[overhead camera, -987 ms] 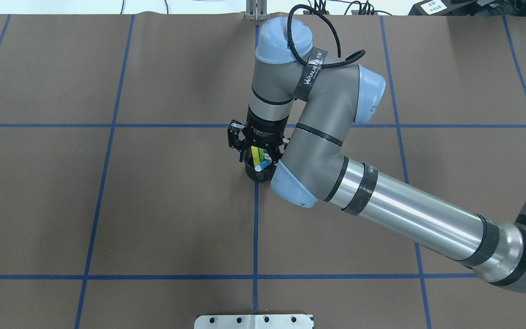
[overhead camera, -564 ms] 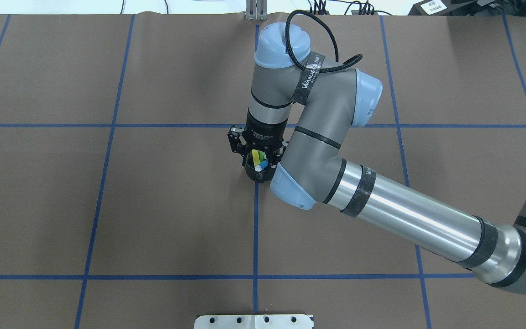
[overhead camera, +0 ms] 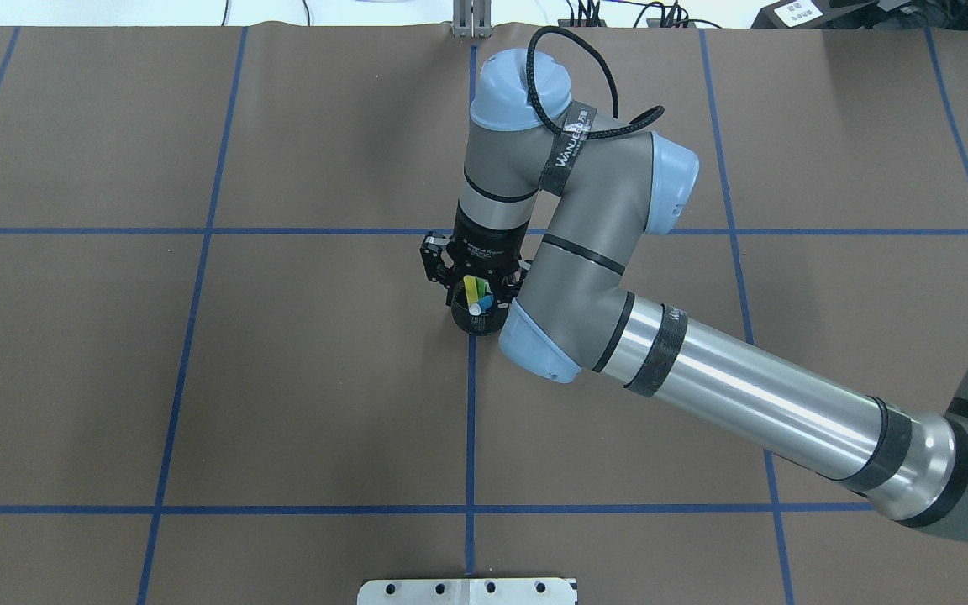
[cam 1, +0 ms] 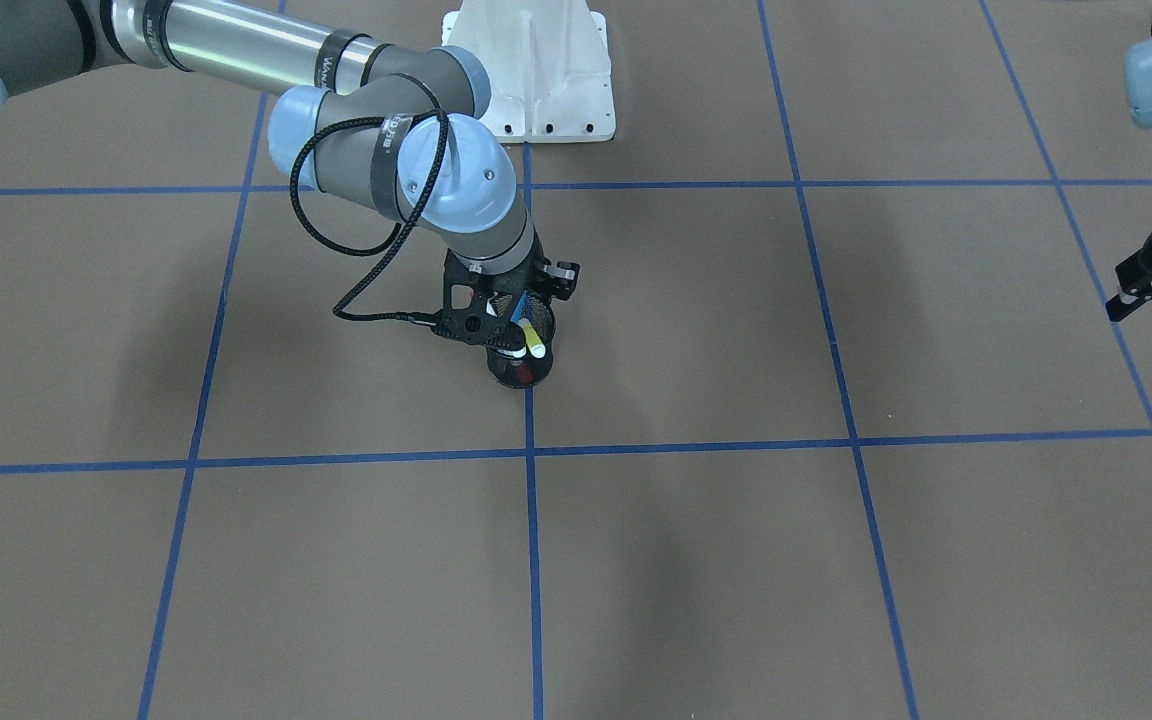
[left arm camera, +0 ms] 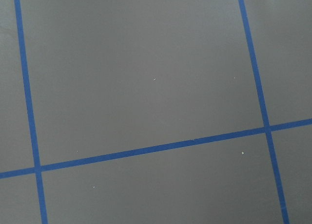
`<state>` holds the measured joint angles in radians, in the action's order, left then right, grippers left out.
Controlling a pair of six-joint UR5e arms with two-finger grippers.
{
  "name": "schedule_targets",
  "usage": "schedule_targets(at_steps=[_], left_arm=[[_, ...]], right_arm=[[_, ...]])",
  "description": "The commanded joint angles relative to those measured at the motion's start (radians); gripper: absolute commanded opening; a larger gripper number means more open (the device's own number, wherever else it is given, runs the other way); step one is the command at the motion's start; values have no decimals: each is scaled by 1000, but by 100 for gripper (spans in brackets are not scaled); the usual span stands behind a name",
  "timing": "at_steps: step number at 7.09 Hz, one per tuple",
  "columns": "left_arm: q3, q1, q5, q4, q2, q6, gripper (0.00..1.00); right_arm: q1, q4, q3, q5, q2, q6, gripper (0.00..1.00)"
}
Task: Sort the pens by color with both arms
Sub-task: 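Lower the right gripper and grasp the blue marker in the cup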
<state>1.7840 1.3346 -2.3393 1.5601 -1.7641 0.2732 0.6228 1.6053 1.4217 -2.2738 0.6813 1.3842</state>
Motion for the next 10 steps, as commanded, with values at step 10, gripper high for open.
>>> schedule_targets(at_steps=[10], left_arm=[[-3,0,-37,1,2,-3,100]], right_arm=[[-2,1,26,-7,15,7,42]])
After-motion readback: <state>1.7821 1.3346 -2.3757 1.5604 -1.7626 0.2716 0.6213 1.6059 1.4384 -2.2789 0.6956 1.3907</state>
